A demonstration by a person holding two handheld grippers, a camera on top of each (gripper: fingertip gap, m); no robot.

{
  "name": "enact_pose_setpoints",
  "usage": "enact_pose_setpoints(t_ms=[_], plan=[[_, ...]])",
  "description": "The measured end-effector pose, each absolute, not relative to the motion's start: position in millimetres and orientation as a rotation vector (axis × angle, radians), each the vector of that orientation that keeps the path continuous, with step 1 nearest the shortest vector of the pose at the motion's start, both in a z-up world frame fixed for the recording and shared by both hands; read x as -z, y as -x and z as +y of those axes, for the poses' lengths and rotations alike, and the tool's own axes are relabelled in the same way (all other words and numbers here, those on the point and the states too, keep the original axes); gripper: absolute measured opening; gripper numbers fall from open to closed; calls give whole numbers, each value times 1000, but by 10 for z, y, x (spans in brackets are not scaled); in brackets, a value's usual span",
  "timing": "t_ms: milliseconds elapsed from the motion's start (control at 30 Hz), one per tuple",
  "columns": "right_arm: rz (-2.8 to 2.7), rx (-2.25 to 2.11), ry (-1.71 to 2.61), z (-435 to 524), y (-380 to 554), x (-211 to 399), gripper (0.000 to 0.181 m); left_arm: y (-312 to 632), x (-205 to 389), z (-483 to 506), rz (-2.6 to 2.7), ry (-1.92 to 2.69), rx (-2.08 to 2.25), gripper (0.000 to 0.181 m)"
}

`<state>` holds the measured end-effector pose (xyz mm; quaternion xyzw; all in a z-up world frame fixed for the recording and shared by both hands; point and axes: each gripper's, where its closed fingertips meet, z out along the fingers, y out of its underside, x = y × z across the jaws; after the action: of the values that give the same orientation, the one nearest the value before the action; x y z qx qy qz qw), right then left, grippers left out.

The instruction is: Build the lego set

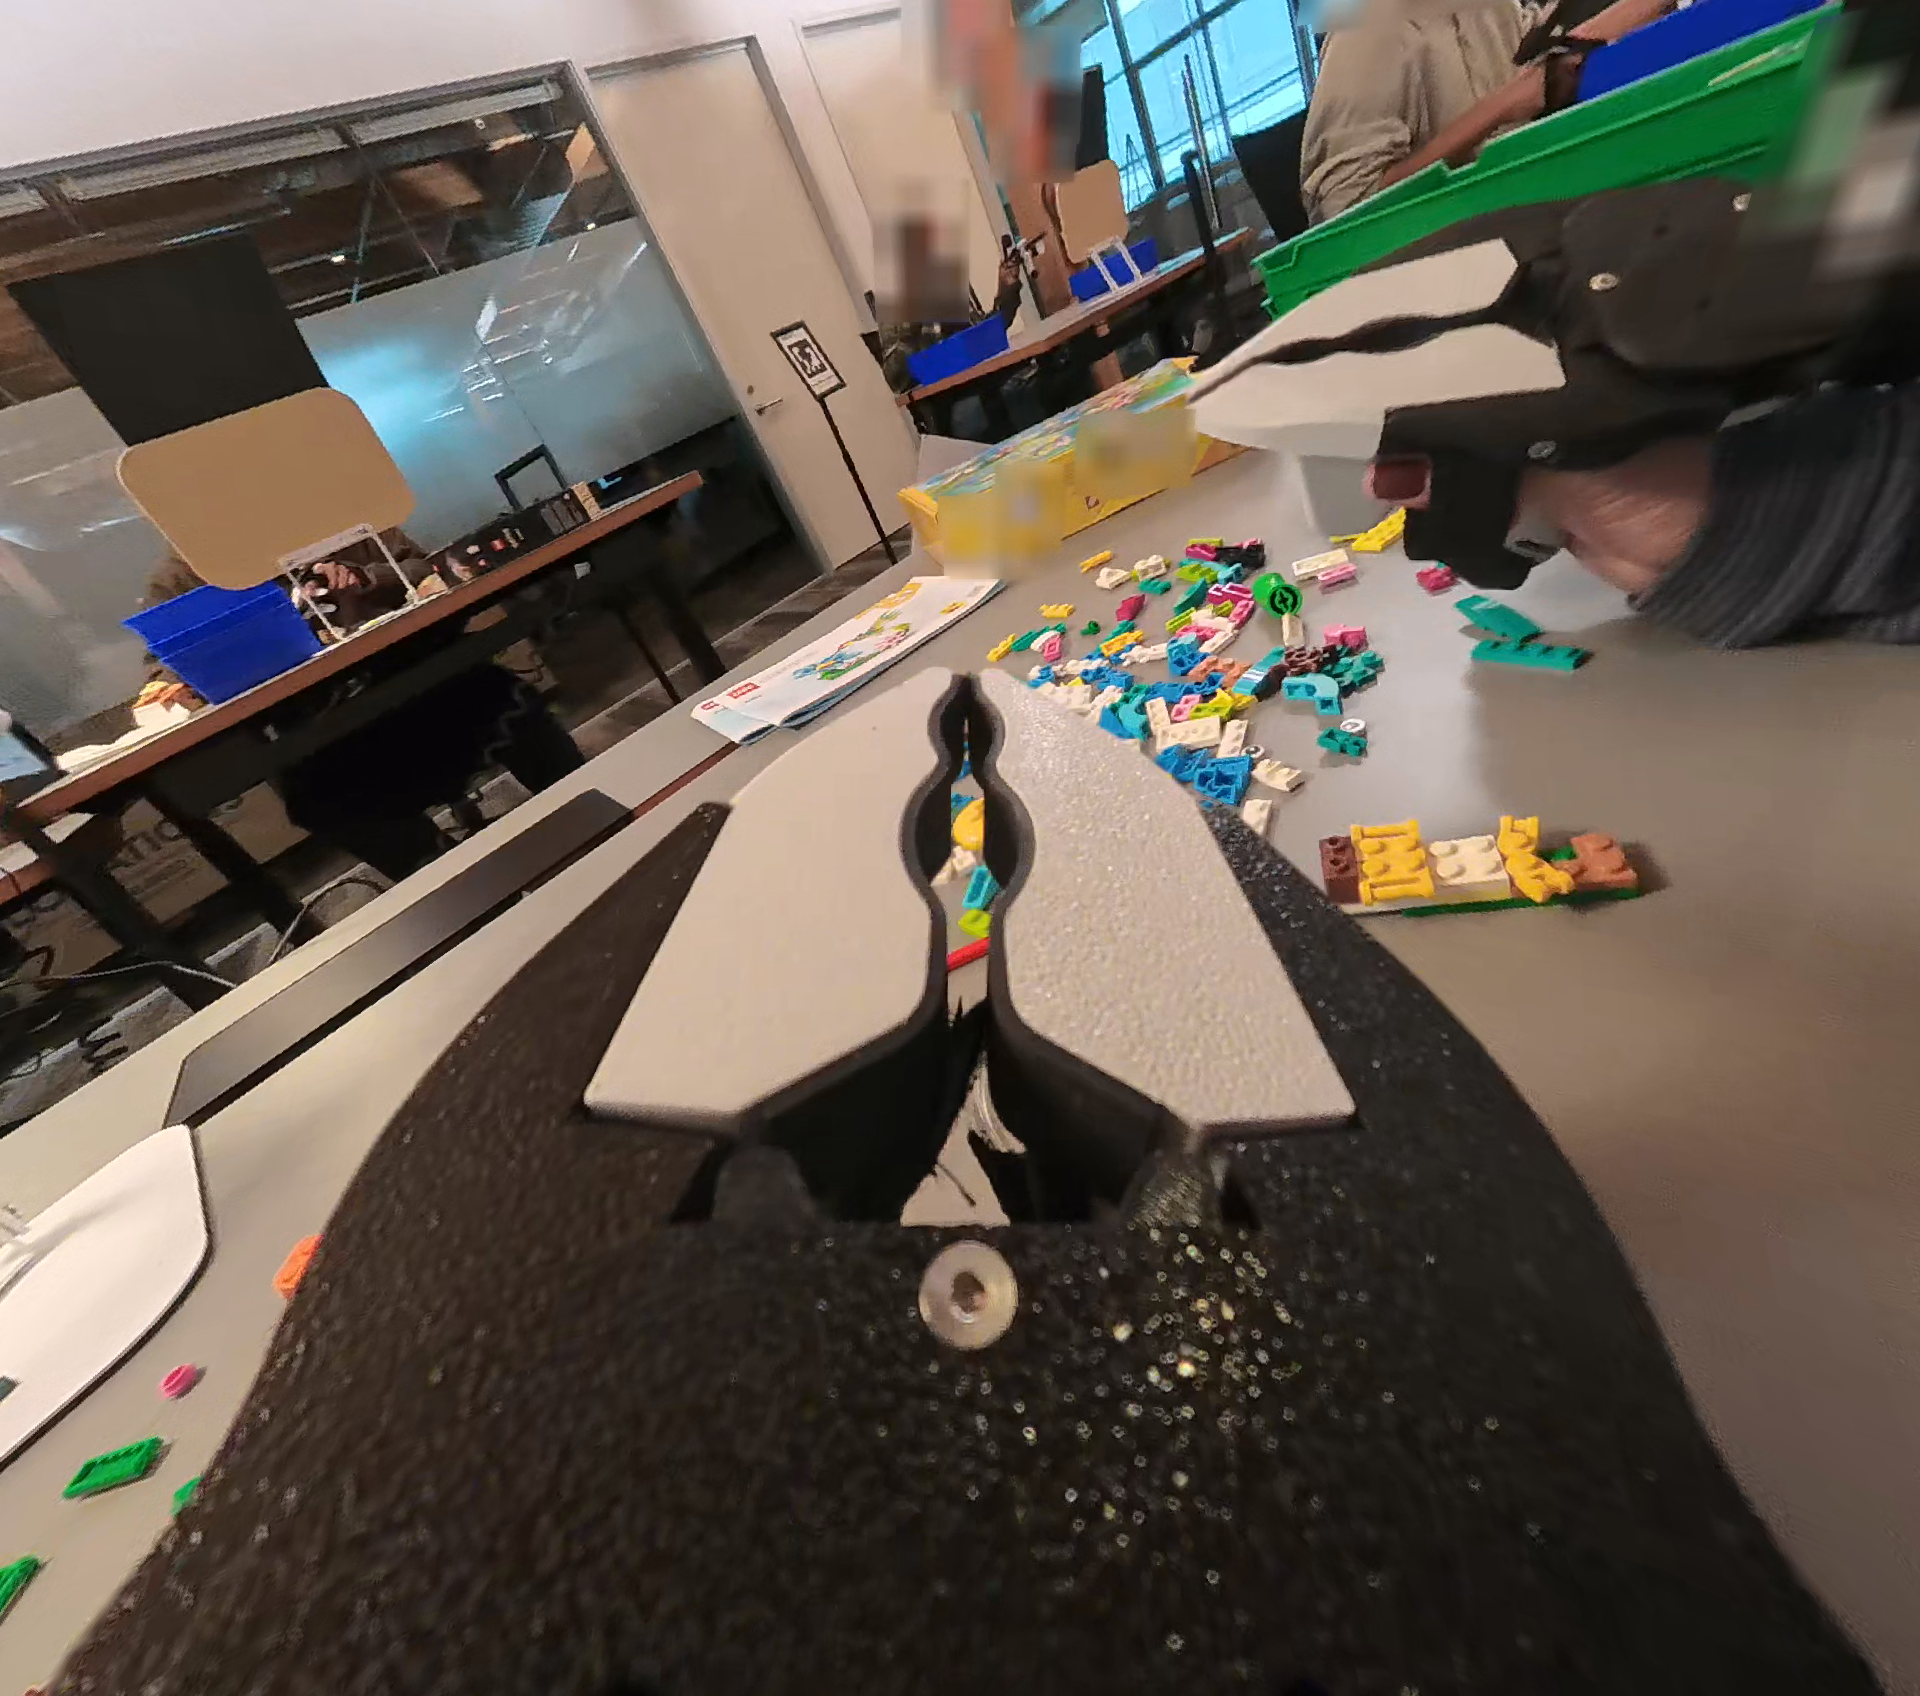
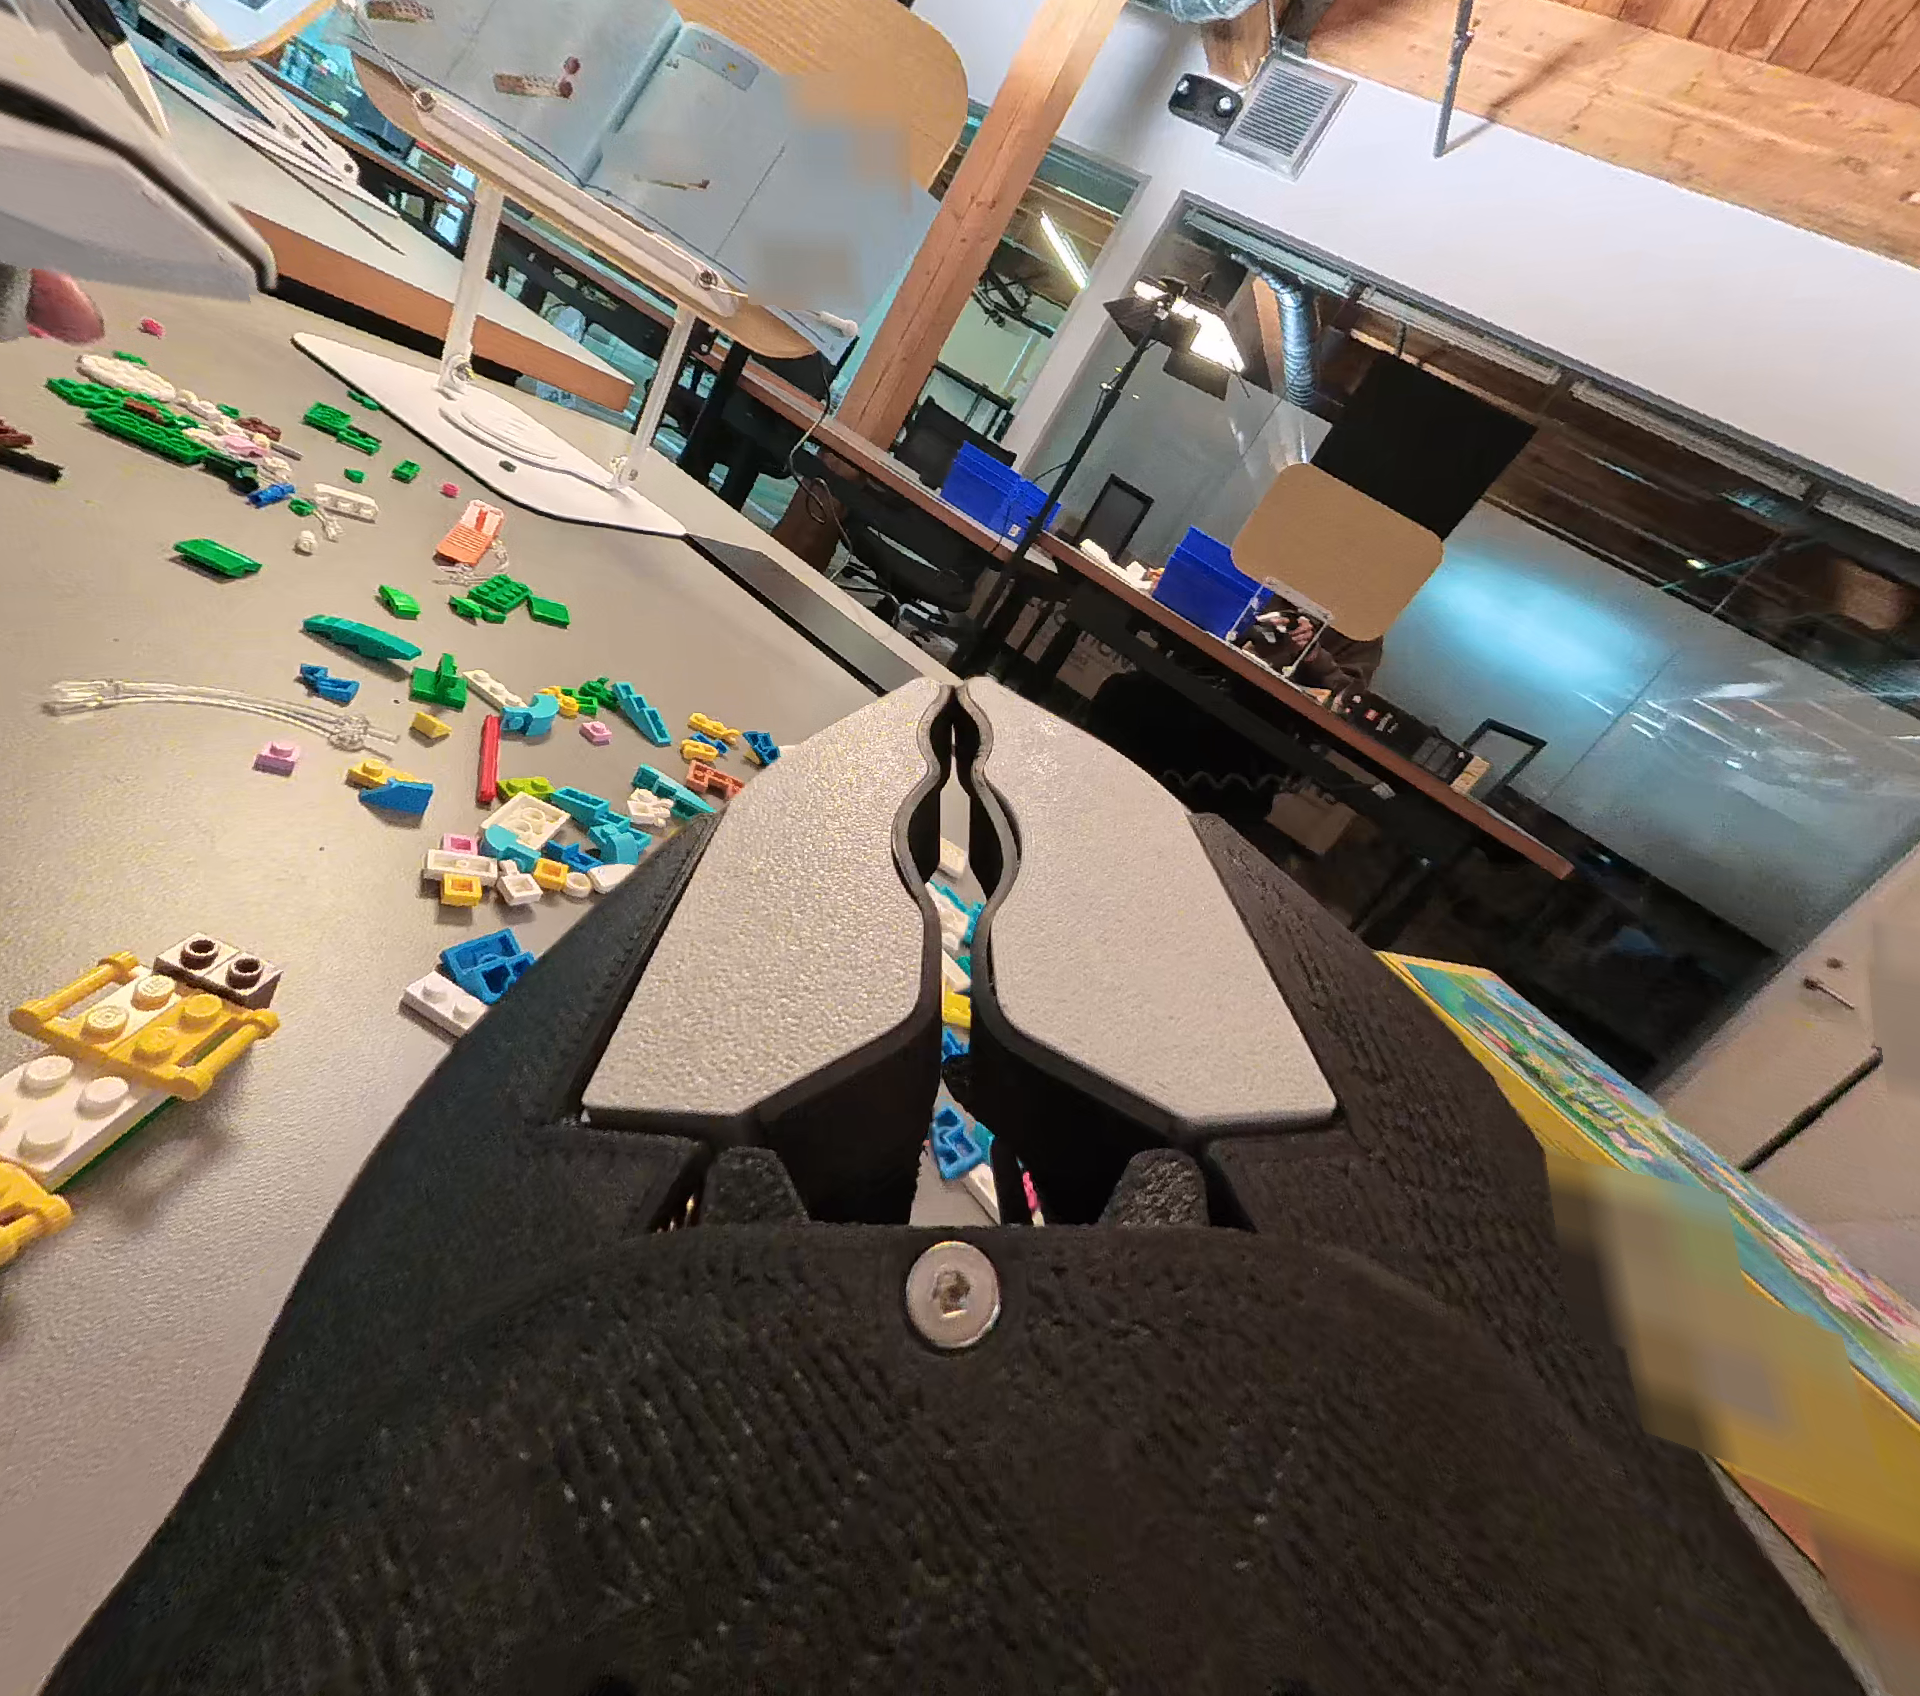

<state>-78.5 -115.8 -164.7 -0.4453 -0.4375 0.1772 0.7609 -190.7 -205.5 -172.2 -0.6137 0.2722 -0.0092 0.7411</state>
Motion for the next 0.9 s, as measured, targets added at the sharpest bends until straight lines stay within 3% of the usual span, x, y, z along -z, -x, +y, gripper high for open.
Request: enact_pose_setpoints(t_ms=[900], plan=[[-1035,-360,961,-1242,885,1733,0,1860,2035,-1984,698,1524,5,0]])
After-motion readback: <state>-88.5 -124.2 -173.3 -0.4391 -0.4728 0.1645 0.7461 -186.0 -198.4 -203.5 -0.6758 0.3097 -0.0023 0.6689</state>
